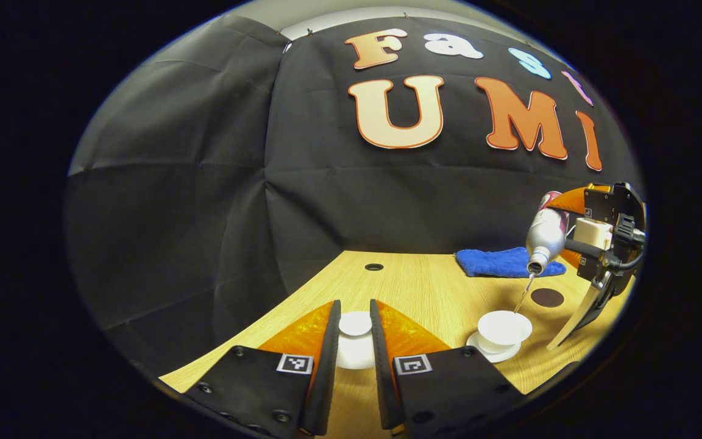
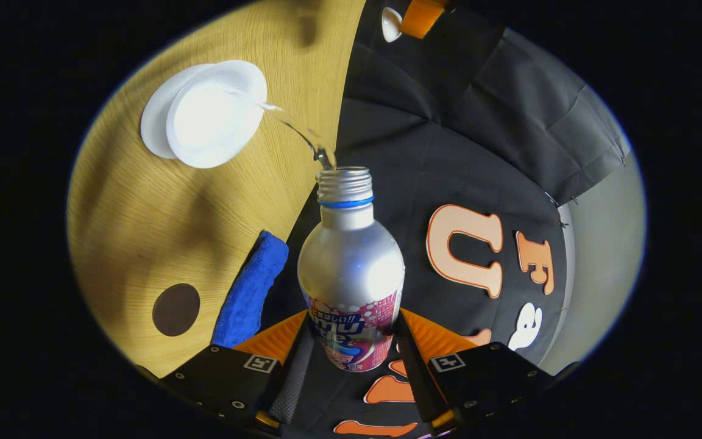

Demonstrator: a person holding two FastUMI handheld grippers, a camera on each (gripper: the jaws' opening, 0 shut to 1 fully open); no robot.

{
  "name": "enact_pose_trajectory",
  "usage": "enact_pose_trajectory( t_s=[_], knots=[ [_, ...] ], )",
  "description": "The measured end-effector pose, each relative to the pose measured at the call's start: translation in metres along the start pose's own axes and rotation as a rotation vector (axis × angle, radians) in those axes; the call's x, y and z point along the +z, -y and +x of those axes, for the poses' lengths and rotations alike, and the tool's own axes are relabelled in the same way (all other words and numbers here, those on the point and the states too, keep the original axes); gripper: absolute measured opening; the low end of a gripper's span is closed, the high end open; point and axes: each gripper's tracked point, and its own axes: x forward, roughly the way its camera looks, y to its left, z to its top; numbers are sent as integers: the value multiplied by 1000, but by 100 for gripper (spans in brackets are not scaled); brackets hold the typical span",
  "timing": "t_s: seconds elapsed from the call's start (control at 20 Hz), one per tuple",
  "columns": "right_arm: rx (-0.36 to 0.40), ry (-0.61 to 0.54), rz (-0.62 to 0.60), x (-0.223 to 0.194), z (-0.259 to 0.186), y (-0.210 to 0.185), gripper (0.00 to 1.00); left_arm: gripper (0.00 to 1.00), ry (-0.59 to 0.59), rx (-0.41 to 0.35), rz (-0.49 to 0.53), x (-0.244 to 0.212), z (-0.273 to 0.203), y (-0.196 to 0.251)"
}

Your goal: Open the teacup lid with one hand, grasp the water bottle and pour water into the teacup with the other hand; after pouring, place the water bottle on the coaster and then close the teacup lid.

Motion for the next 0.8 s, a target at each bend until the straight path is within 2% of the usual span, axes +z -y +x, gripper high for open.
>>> enact_pose_trajectory(
  t_s=[0.15,0.2,0.35,0.4,0.45,0.5,0.55,0.7,0.75,0.8],
  knots=[
    [-10,0,-7,-6,0,4,76,31,4,-3,3,2,1,2],
    [-23,1,-11,-7,0,8,76,34,4,-5,4,3,1,4],
    [-35,8,-6,-7,2,13,76,35,6,-7,4,4,0,6],
    [-39,9,-8,-8,2,15,76,31,7,-10,5,5,0,8],
    [-46,9,-12,-9,3,18,76,35,7,-10,7,6,0,8],
    [-50,10,-15,-10,3,20,76,31,11,-12,7,8,-1,8],
    [-53,12,-18,-11,5,21,76,34,10,-14,9,7,-1,9],
    [-67,12,-25,-13,6,27,76,35,8,-17,10,8,-1,12],
    [-71,13,-29,-14,6,29,76,31,6,-19,12,8,-1,12],
    [-77,13,-35,-15,6,31,76,34,8,-18,13,9,-2,13]
  ],
)
